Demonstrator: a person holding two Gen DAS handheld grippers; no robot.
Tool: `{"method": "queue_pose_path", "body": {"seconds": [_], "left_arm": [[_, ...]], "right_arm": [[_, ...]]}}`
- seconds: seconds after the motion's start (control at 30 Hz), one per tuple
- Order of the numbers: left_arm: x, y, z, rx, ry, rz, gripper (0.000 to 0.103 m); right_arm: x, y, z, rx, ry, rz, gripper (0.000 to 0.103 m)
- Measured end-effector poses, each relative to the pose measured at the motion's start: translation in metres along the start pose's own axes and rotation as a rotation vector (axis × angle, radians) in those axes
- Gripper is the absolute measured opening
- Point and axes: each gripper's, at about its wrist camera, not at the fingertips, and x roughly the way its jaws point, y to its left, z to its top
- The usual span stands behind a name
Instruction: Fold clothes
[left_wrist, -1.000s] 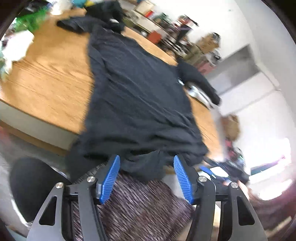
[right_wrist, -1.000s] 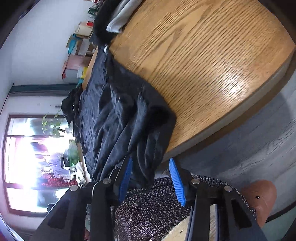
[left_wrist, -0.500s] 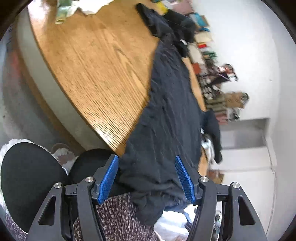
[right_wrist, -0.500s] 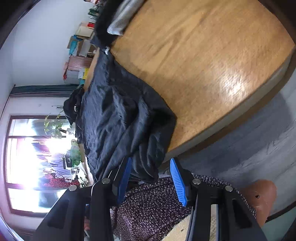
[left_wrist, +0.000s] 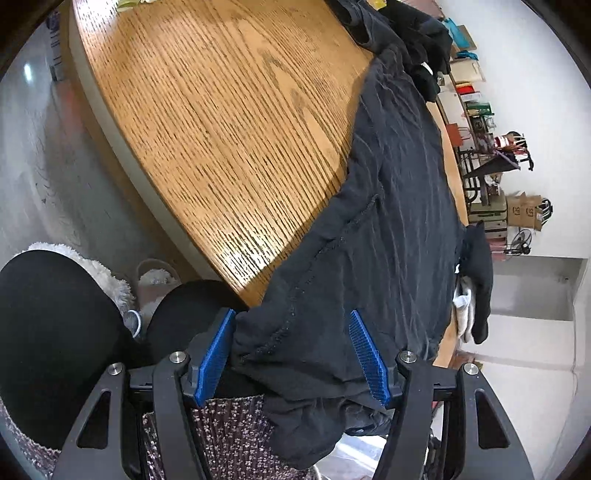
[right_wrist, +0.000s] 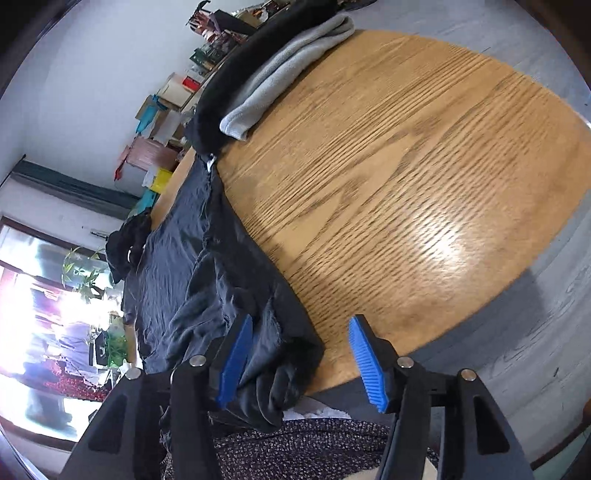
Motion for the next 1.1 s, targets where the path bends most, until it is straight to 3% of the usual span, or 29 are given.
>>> {"method": "queue_pose_path", "body": {"seconds": [0.03,0.1,0.2,0.37,0.4,0.43,0.5,0.73,0.93,1.1], "left_arm": [[0.000,0.000,-0.001,0.013,0.000,0.005,0.057],[0.000,-0.001,-0.004,0.038,0.001,0.014,0.038],[-0.002,0.002,-0.007,0.051,0.007,0.002,0.023],[-0.005,0.009,-0.011,0.037,0.026,-0.056,0.016],[-0.006,0.011,-0.012,0.035,0.029,-0.067,0.015],[-0.007,0.012,-0.013,0.032,0.033,-0.079,0.015],[-0.010,0.015,-0.015,0.036,0.037,-0.089,0.014],[-0.030,0.015,-0.026,0.085,0.074,-0.085,0.011],[-0.049,0.009,-0.033,0.116,0.086,-0.176,0.011],[-0.052,0.004,-0.026,0.093,0.086,-0.224,0.011]], "right_arm": [[0.004,0.001,0.001,-0.006,0.003,0.000,0.061],[0.010,0.005,0.004,-0.022,0.006,0.000,0.061],[0.019,0.008,0.006,-0.047,0.024,0.022,0.062],[0.032,0.021,0.003,-0.114,0.075,0.074,0.060],[0.036,0.025,0.001,-0.133,0.087,0.070,0.048],[0.039,0.027,0.000,-0.147,0.102,0.063,0.030],[0.046,0.027,-0.002,-0.140,0.132,0.068,0.012],[0.014,0.016,-0.002,-0.095,0.087,0.093,0.011],[-0.006,0.005,-0.007,-0.050,0.079,0.116,0.010],[-0.013,0.024,0.006,-0.087,0.053,0.159,0.011]]}}
